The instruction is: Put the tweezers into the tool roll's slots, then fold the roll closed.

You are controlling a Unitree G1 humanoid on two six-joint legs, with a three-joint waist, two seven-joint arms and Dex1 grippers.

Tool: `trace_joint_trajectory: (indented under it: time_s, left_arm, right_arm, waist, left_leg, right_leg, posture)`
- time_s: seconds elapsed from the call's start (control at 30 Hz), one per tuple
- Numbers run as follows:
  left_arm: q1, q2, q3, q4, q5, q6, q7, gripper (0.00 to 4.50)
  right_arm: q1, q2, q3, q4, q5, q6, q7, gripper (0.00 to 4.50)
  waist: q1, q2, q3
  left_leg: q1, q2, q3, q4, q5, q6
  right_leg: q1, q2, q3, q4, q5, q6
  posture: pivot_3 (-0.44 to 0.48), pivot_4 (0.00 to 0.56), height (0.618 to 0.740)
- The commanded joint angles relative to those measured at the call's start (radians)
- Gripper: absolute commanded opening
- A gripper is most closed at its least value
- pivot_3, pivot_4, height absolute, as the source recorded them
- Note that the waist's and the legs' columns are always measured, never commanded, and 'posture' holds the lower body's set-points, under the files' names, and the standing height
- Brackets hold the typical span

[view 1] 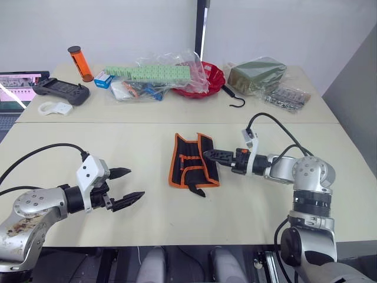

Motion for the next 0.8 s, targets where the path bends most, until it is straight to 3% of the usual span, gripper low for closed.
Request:
trace_joint_trajectory:
  time_s: [0.03,0.23,0.37,0.5,0.8]
  left_arm:
    - [-0.029,0.012,-0.002,0.000,-0.009,-0.014,-0.013,4.50]
    - [-0.054,0.012,-0.021,0.016,0.001,-0.023,-0.023,4.50]
    - [-0.063,0.011,-0.026,0.022,0.005,-0.029,-0.027,4.50]
    - [-0.068,0.013,-0.032,0.028,0.013,-0.019,-0.020,4.50]
    - [-0.079,0.000,-0.046,0.022,-0.004,0.005,-0.008,4.50]
  right_arm:
    - [0.050,-0.049,0.078,-0.098,-0.043,-0.158,0.067,3.33]
    - [0.162,-0.137,0.306,-0.132,-0.250,-0.521,0.182,1.28]
    - [0.194,-0.134,0.339,-0.105,-0.308,-0.714,0.244,0.03]
    - [0.202,-0.094,0.330,-0.109,-0.308,-0.814,0.263,0.03]
    - [0.252,-0.149,0.460,-0.021,-0.457,-1.027,0.392,0.03]
  waist:
    - [0.002,0.000,0.000]
    - [0.000,0.000,0.000]
    - [0.000,0.000,0.000]
    - [0.000,0.000,0.000]
    - [0.004,0.000,0.000]
  left_leg:
    - [0.000,0.000,0.000,0.000,0.000,0.000]
    - [0.000,0.000,0.000,0.000,0.000,0.000]
    - [0.000,0.000,0.000,0.000,0.000,0.000]
    - [0.000,0.000,0.000,0.000,0.000,0.000]
    - [0.000,0.000,0.000,0.001,0.000,0.000]
  right_leg:
    - [0.000,0.000,0.000,0.000,0.000,0.000]
    - [0.000,0.000,0.000,0.000,0.000,0.000]
    - [0.000,0.000,0.000,0.000,0.000,0.000]
    - [0.000,0.000,0.000,0.000,0.000,0.000]
    - [0.001,-0.001,0.000,0.000,0.000,0.000]
  posture:
    - [0.000,0.150,0.740]
    - [0.000,0.150,0.740]
    - [0.000,0.150,0.740]
    - [0.000,0.150,0.740]
    - [0.000,0.150,0.740]
